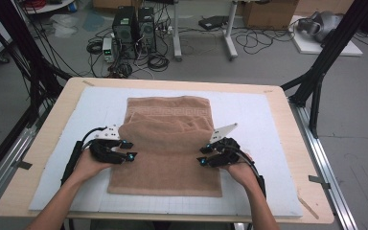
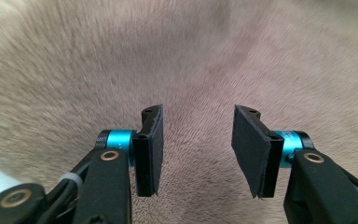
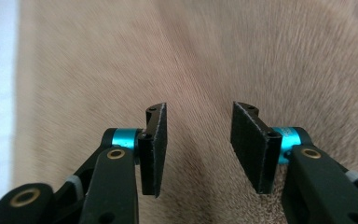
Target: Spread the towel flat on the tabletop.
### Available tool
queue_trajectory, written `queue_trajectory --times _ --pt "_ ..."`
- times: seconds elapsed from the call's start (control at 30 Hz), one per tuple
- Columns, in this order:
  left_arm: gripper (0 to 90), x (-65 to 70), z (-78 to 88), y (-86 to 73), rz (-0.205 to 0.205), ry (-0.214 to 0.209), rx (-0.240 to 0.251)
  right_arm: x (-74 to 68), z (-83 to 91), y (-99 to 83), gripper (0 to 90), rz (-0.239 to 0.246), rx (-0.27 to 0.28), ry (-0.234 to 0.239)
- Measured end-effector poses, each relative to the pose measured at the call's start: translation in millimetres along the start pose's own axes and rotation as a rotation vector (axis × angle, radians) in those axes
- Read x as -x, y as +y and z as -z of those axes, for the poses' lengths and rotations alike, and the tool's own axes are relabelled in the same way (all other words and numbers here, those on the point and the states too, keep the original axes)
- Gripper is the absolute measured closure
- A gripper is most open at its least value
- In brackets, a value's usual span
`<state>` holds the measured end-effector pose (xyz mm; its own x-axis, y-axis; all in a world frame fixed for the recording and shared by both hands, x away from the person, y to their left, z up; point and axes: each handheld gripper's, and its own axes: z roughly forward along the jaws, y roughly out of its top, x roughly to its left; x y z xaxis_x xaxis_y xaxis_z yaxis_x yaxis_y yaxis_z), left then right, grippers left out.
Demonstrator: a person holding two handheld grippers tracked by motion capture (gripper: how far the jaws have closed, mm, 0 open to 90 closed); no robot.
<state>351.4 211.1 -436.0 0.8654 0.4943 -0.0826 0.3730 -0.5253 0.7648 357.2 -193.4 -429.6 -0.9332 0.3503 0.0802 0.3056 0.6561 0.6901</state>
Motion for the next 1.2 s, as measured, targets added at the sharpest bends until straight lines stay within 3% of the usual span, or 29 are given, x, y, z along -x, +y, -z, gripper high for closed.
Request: queue_trajectory --times 0.07,0.13,0.2,0.3,0.4,0.6,0.73,0.87,0.93,1.0,1.1,1.2 --pt "57.0 -2.5 -5.1 -2.8 0.007 0.009 -0.02 2.4 -7.0 -2.1 62.1 -0.001 -0.032 0.007" --pt "60.4 -3.5 -7.5 -4.7 -0.002 0.015 -0.012 4.2 -8.5 -3.5 67.8 0.002 -0.022 0.001" --pt "67.3 -3.9 -6.9 -5.0 -0.009 0.03 -0.014 5.6 -8.2 -4.7 71.9 -0.012 -0.015 0.006" --pt "83.6 -3.1 -6.8 -4.6 0.005 0.017 -0.013 6.9 -8.6 -4.6 83.4 -0.017 -0.012 0.036" --pt "86.2 0.3 -2.6 -3.1 -0.005 0.016 -0.037 4.7 -7.4 -3.7 85.2 -0.017 -0.013 0.048" --pt "86.3 21.2 22.9 -5.1 -0.068 0.004 -0.027 -12.6 3.5 -2.6 85.2 0.007 0.01 0.089" --pt "86.2 35.0 36.7 -7.3 -0.084 -0.009 -0.008 -29.6 12.5 -1.6 85.1 0.034 0.026 0.105" --pt "86.2 46.8 47.1 -10.3 -0.089 -0.062 0.011 -44.9 19.2 -3.2 84.5 0.051 0.043 0.152" --pt "84.8 49.5 51.5 -10.2 -0.09 -0.081 0.034 -52.1 25.5 -3.6 76.4 0.069 0.068 0.177" --pt "70.4 47.5 51.5 -9.6 -0.084 -0.048 0.044 -52.0 32.3 -2.3 73.7 0.051 0.11 0.166" --pt "66.2 37.4 45.8 -10.5 -0.045 -0.017 0.029 -40.6 34.4 -0.8 70.2 0.026 0.108 0.109" --pt "62.0 28.7 32.1 -11.6 -0.035 0.038 -0.035 -29.9 24.5 0.9 64.6 0.005 0.071 0.064"
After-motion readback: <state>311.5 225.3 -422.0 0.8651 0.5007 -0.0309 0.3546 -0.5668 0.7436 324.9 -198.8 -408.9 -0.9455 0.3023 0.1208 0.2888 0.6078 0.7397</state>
